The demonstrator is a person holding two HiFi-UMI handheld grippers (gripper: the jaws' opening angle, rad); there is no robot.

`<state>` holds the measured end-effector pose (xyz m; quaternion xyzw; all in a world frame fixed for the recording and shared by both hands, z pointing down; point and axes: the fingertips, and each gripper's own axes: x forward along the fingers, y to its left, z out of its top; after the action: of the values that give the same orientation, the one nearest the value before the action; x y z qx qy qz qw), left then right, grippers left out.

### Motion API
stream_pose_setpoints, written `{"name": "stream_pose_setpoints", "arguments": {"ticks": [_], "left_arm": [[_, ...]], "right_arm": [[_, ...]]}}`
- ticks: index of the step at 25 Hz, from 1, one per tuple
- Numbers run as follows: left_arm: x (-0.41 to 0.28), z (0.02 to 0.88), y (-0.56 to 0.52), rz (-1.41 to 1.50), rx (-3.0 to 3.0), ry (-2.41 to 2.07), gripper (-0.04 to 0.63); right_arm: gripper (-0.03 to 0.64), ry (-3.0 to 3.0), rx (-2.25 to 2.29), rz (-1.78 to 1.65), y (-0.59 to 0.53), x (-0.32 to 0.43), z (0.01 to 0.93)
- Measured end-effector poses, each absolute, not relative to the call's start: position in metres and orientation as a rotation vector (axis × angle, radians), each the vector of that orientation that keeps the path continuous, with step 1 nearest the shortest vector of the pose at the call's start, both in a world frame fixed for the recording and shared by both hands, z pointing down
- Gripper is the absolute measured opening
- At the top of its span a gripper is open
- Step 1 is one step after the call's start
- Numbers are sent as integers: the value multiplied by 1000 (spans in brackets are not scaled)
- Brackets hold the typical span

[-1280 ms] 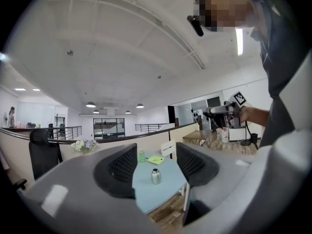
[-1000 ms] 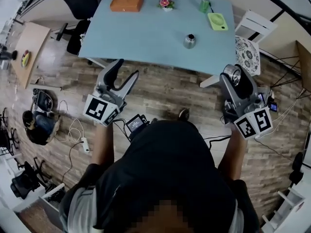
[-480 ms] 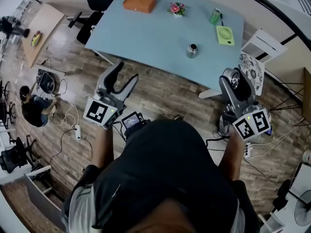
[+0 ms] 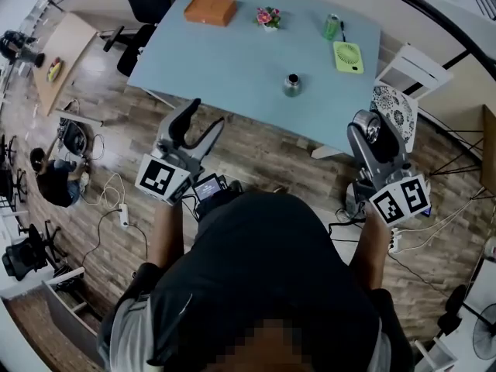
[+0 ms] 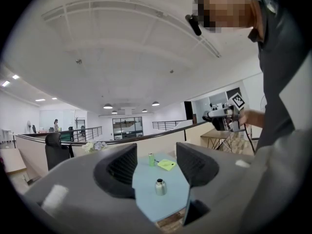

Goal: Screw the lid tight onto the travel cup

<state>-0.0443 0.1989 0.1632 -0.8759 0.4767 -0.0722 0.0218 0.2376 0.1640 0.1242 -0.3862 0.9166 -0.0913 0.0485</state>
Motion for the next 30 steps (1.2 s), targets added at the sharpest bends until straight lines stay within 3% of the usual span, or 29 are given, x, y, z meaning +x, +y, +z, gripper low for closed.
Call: {"name": "stream_pose_setpoints", "arguments": {"ticks": [30], "left_arm": [[-38, 202, 13, -137, -2979, 802, 270]], "right_arm": [[265, 2530, -1691, -335, 109, 197, 150]]}}
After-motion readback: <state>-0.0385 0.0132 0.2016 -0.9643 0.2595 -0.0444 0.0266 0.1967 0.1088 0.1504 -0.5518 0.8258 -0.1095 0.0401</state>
